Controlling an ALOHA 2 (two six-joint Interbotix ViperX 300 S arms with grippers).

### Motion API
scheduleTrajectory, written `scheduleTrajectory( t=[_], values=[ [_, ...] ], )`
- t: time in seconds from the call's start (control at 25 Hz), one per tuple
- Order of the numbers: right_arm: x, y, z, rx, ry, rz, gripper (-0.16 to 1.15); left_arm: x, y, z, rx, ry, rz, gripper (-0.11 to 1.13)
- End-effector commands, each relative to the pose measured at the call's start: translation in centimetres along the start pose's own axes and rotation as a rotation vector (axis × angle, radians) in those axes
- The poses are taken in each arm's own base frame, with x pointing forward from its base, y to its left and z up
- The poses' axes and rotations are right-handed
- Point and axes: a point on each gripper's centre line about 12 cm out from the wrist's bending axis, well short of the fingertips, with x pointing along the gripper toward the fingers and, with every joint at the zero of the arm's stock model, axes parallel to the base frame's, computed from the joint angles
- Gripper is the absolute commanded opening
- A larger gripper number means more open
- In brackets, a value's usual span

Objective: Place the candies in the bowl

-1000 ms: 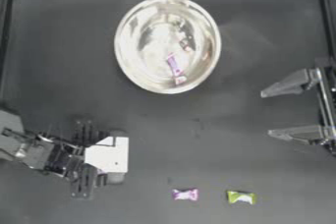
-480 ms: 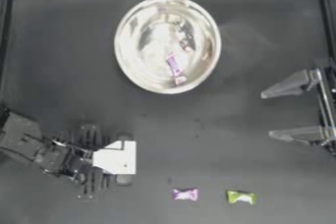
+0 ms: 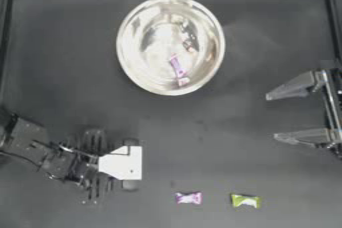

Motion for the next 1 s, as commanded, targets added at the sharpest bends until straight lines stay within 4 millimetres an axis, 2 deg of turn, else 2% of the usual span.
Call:
scheduleTrajectory(
  t=[0.04, 0.2, 0.28, 0.48, 0.64, 0.8, 1.0],
  values=[
    [0.2, 0.1, 0.6, 0.002, -0.021, 0.006, 0.99, -0.8, -0.4, 0.6, 0.007, -0.025, -0.009, 0.60],
    [0.2, 0.1, 0.7, 0.002, -0.028, 0.008, 0.99, -0.9, -0.5, 0.4, 0.025, -0.007, -0.004, 0.21],
    [0.2, 0.1, 0.7, 0.002, -0.028, 0.008, 0.99, -1.2, -0.6, 0.4, 0.035, -0.011, -0.006, 0.13],
    [0.2, 0.1, 0.7, 0.008, -0.026, 0.006, 0.99, -2.6, -0.5, 1.0, 0.036, -0.053, -0.014, 0.14],
    [0.2, 0.1, 0.7, 0.005, -0.030, 0.008, 0.99, -4.9, 1.2, 2.3, 0.017, -0.138, -0.001, 0.14],
    [0.1, 0.2, 0.8, 0.008, -0.038, 0.012, 0.99, -8.4, 4.4, 4.6, -0.018, -0.278, 0.045, 0.15],
    [0.1, 0.2, 0.8, 0.010, -0.040, 0.012, 0.99, -12.2, 9.6, 6.6, -0.054, -0.449, 0.124, 0.15]
  ],
)
